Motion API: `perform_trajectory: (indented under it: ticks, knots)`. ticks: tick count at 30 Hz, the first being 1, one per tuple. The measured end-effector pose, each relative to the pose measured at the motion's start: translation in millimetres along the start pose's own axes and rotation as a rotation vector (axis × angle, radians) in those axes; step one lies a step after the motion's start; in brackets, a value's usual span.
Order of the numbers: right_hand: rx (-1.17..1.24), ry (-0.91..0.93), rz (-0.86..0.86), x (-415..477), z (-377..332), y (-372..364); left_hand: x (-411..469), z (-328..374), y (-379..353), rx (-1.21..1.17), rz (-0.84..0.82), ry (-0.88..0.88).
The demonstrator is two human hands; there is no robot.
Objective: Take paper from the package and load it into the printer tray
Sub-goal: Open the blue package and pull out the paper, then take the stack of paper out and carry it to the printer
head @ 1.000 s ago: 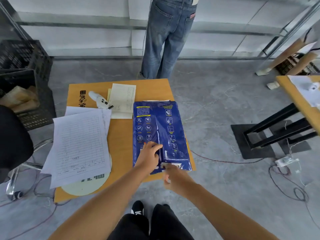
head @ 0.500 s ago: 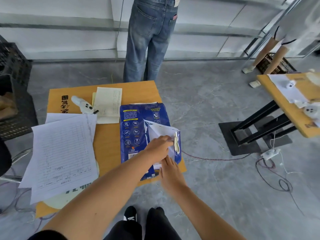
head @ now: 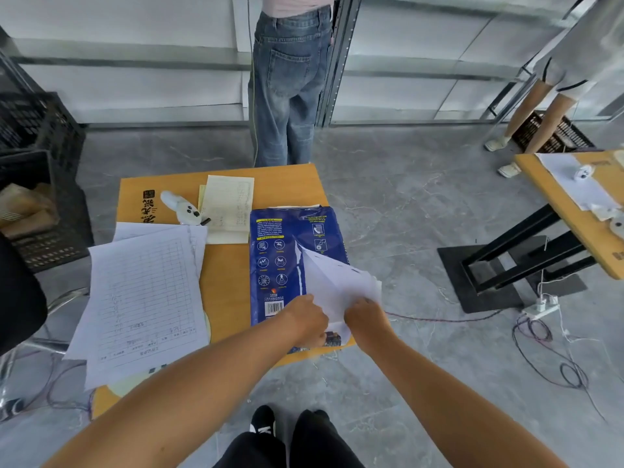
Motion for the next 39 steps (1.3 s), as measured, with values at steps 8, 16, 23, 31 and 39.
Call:
perform_trajectory:
  ticks: [8, 16, 23, 31, 39]
  knots:
    - [0.413, -0.339, 0.04, -15.8, 25.9, -1.7, -26.7, -44.0, 1.2, -0.05, -0.135, 0.377]
    - [0.792, -0.443, -0.016, -5.1, 37.5, -23.4, -55.5, -65.1, -46.9, -0.066, -0.002, 0.442]
    - [1.04, -0.54, 0.078, -4.2, 38.2, -41.1, -74.9, -59.3, -92.5, -0.365, 0.104, 0.598]
    - [1.388, -0.768, 0.286, -15.2, 44.4, -53.4, -101.6, -54.2, -107.1, -1.228, 0.387, 1.122]
    - [1.588, -0.819, 0.284, -14.5, 43.0, -60.4, -101.9, -52.5, -110.2, -1.64, 0.408, 1.293]
Point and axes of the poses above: each hand's wrist, its own x-axis towards the middle knuckle, its own y-axis out of the back of the hand, z = x × y, the point moved 6 cm from there along x, towards the middle knuckle, and after that the axes turned 4 degrees about y, right-handed, at the moved point
